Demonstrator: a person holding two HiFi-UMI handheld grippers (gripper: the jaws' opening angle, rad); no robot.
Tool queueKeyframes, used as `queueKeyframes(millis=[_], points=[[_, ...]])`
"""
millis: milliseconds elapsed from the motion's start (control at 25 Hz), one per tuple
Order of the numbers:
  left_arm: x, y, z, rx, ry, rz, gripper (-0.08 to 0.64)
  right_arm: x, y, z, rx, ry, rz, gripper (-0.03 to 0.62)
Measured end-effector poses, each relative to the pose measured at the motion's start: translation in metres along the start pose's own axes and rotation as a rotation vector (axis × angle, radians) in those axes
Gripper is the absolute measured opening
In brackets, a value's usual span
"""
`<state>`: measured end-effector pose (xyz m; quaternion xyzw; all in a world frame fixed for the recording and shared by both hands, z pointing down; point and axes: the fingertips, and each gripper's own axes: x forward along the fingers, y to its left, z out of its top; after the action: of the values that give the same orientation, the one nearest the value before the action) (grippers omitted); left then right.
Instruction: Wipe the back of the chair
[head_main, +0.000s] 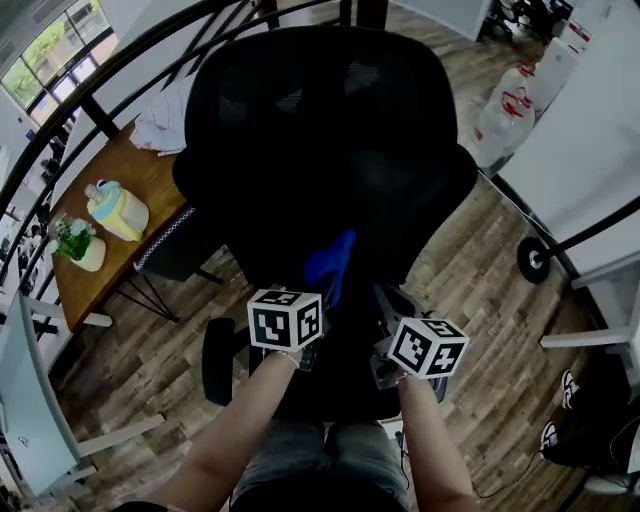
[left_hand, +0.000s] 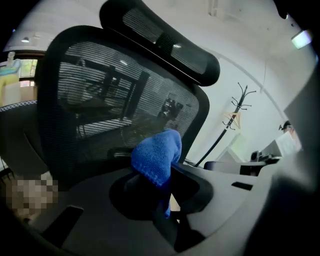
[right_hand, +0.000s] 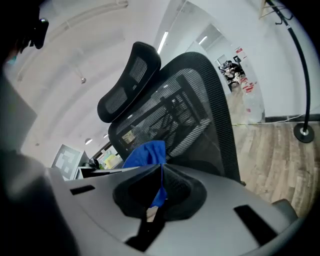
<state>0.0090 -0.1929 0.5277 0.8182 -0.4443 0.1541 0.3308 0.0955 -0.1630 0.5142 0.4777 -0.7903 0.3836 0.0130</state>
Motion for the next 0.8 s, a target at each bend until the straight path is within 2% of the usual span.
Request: queueKeyframes(millis=[160,440,600,800], points=[[0.032,-0.038,-0.012,0.067,0.065,-0.066,0.086,-0.017,-0.029,0.006,0.032,-0.031,-0.047,0.029],[0.078,-0.088,-0.029,0.086,0.133,-0.172,0.086,-0.041,-0.079,0.007,0.097,-0.080,-0.145,0.029],[0.106,-0.102,-0.037,0.086,0.165,-0.193,0.086,-0.046,-0.103,0.008,0.123,-0.090,-0.170,0.029],[0.134,-0.103,-0.043,0.046,0.192,-0.187,0.086,-0.046,-0.120,0.009,0.153,-0.096,-0.177,0.029]])
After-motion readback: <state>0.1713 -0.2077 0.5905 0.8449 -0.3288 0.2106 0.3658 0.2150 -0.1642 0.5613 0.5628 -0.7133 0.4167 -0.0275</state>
